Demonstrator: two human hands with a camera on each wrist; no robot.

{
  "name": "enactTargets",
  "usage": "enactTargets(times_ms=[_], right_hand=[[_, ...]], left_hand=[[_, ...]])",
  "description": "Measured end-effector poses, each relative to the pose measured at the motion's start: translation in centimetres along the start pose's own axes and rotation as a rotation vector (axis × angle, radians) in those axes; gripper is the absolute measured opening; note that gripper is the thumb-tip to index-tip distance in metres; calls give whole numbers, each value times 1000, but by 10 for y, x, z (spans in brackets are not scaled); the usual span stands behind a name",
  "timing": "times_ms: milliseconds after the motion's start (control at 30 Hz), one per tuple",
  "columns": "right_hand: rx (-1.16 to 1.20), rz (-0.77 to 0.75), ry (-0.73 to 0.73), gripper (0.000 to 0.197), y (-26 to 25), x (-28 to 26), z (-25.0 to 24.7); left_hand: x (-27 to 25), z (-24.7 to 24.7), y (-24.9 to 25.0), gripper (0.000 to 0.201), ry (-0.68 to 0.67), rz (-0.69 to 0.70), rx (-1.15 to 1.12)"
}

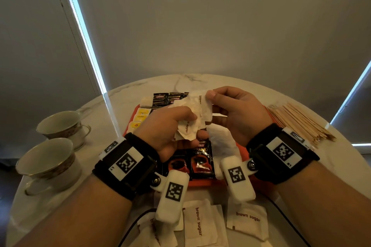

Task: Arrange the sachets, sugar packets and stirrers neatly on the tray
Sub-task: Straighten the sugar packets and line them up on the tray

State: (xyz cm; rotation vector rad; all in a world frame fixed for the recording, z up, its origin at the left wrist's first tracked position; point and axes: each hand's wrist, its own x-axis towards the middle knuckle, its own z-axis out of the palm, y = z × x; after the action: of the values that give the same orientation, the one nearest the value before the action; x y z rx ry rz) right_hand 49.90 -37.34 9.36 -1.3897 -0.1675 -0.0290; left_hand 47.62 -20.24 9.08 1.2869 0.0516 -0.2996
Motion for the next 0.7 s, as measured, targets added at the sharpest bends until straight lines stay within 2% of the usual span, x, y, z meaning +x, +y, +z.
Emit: enactTargets(times_ms=[133,267,433,500,633,700], right_hand=[[59,-6,49,10,1,2,1],[18,-85,65,10,1,2,2],[-263,-173,-62,10,0,-3,3],[-344,-198,-68,11,1,-4,3],[-301,-191,7,11,5,-1,3],[-189,-111,-51,18,5,-2,4]], left_hand=[[4,-2,1,29,124,25,-97],[6,-4,1,24,195,49,-151],[4,-3,1,24,146,120,-67],[3,-3,-1,22,103,153,-1],[4,-2,-5,31,80,169,24],[6,-3,-7,39,119,201,-22]])
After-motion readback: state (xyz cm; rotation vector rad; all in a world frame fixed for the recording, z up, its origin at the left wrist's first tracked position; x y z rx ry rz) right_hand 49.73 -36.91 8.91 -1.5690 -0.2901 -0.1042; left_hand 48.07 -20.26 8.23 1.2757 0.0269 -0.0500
